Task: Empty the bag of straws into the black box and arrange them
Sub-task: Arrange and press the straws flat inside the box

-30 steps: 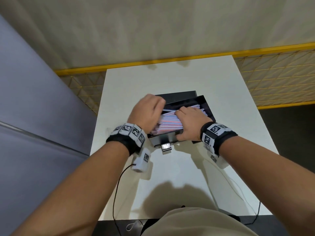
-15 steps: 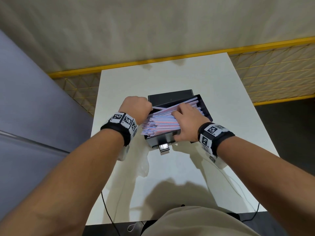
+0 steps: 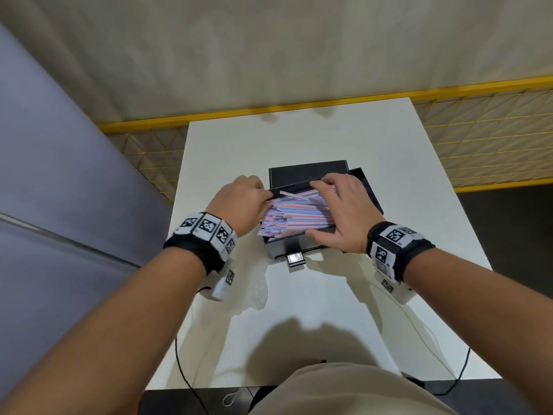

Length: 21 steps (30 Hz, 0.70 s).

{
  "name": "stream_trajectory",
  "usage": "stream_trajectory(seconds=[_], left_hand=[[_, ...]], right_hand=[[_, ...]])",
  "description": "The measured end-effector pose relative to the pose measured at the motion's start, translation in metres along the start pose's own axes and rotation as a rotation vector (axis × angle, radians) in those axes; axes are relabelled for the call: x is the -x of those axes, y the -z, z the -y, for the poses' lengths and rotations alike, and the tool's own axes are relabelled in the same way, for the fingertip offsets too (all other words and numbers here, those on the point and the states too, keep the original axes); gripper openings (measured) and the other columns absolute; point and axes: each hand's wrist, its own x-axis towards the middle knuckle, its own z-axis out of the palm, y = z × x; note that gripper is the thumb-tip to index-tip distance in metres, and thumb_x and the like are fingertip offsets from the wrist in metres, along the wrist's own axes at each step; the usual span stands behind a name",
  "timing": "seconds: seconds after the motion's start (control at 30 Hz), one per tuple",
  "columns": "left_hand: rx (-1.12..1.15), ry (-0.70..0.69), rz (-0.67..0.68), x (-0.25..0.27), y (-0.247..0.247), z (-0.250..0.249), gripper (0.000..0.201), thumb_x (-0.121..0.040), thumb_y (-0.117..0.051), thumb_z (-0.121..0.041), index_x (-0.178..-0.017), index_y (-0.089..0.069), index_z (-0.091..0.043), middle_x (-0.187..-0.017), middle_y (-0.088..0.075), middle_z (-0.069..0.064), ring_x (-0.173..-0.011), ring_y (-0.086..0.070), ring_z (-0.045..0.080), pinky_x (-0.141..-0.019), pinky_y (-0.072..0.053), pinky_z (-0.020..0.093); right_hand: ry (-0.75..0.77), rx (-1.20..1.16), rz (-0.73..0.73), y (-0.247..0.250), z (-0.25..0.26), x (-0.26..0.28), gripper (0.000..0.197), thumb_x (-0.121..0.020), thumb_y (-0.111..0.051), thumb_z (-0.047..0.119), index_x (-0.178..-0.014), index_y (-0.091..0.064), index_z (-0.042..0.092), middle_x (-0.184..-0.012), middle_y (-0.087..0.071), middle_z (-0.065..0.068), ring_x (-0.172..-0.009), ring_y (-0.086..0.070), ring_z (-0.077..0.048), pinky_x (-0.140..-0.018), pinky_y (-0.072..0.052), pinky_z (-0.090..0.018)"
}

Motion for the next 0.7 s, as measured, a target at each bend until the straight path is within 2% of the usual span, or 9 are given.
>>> stream_trajectory(seconds=[0.1,0.17,0.2,0.3,0.37,0.47,0.53,0.6,0.7], left_hand=[[0.179,0.038,-0.134,0.003,-0.006,-0.011,0.05,-0.093,-0.043,-0.03,-0.137,-0.058,-0.01,-0.131,-0.056,0.01,-0.12,-0.052,0.031,-0.099,-0.048,0.048],[0.282,0.024,-0.249,0.003,-0.005,-0.023,0.065,-0.088,-0.042,-0.043,-0.142,-0.052,-0.009,-0.141,-0.052,0.011,-0.13,-0.048,0.03,-0.11,-0.043,0.047],[0.265,-0.002,-0.237,0.003,-0.004,-0.031,0.074,-0.088,-0.044,-0.054,-0.148,-0.047,-0.01,-0.149,-0.048,0.012,-0.138,-0.044,0.03,-0.116,-0.037,0.047],[0.04,-0.049,0.029,-0.005,-0.015,-0.054,0.112,-0.078,-0.04,-0.089,-0.163,-0.02,-0.018,-0.168,-0.023,0.011,-0.156,-0.02,0.031,-0.126,-0.016,0.055],[-0.07,-0.021,0.146,-0.012,-0.025,-0.06,0.124,-0.072,-0.044,-0.092,-0.164,-0.008,-0.019,-0.171,-0.016,0.012,-0.157,-0.016,0.032,-0.126,-0.01,0.058],[-0.181,0.0,0.127,-0.018,-0.025,-0.059,0.125,-0.069,-0.051,-0.086,-0.162,-0.014,-0.01,-0.164,-0.032,0.012,-0.151,-0.029,0.033,-0.124,-0.01,0.062],[-0.251,-0.03,0.104,-0.023,-0.017,-0.061,0.129,-0.066,-0.052,-0.085,-0.161,-0.017,-0.006,-0.156,-0.041,0.013,-0.147,-0.034,0.036,-0.123,-0.009,0.065],[-0.307,-0.059,0.11,-0.031,-0.01,-0.068,0.134,-0.062,-0.056,-0.085,-0.161,-0.015,-0.003,-0.151,-0.046,0.015,-0.143,-0.038,0.037,-0.123,-0.008,0.066],[-0.376,-0.038,0.225,-0.043,-0.008,-0.082,0.145,-0.057,-0.068,-0.083,-0.162,-0.008,-0.002,-0.148,-0.048,0.016,-0.138,-0.045,0.037,-0.124,-0.01,0.064]], right_hand=[[-0.002,0.028,0.004,0.001,-0.002,0.001,0.057,-0.088,-0.053,0.055,-0.127,-0.057,0.013,-0.123,-0.052,-0.011,-0.112,-0.047,-0.031,-0.103,-0.035,-0.047],[-0.041,0.035,0.121,-0.002,-0.002,0.0,0.046,-0.096,-0.039,0.051,-0.12,-0.061,0.018,-0.115,-0.056,-0.006,-0.105,-0.05,-0.03,-0.094,-0.038,-0.044],[-0.063,0.018,0.184,-0.004,-0.002,-0.001,0.047,-0.097,-0.033,0.05,-0.119,-0.06,0.02,-0.11,-0.056,-0.004,-0.101,-0.052,-0.03,-0.089,-0.039,-0.043],[-0.113,-0.012,0.2,-0.004,0.002,-0.004,0.047,-0.096,-0.032,0.049,-0.119,-0.061,0.019,-0.109,-0.057,-0.006,-0.099,-0.053,-0.032,-0.085,-0.041,-0.043],[-0.1,0.006,0.085,0.001,0.005,0.0,0.041,-0.092,-0.044,0.043,-0.116,-0.062,0.015,-0.109,-0.057,-0.008,-0.098,-0.051,-0.031,-0.085,-0.043,-0.044],[0.032,-0.022,-0.033,0.006,0.015,0.013,0.023,-0.085,-0.055,0.029,-0.095,-0.064,0.01,-0.09,-0.055,-0.006,-0.084,-0.05,-0.029,-0.074,-0.041,-0.041],[0.072,-0.035,0.064,0.004,0.019,0.02,0.023,-0.083,-0.053,0.029,-0.089,-0.065,0.01,-0.085,-0.057,-0.006,-0.079,-0.053,-0.029,-0.07,-0.042,-0.04],[0.037,-0.033,0.21,0.001,0.021,0.022,0.03,-0.081,-0.049,0.034,-0.092,-0.065,0.011,-0.087,-0.062,-0.006,-0.081,-0.058,-0.03,-0.071,-0.046,-0.04],[-0.027,-0.012,0.373,0.0,0.026,0.016,0.03,-0.08,-0.05,0.037,-0.097,-0.063,0.017,-0.094,-0.068,-0.003,-0.086,-0.063,-0.03,-0.071,-0.047,-0.036]])
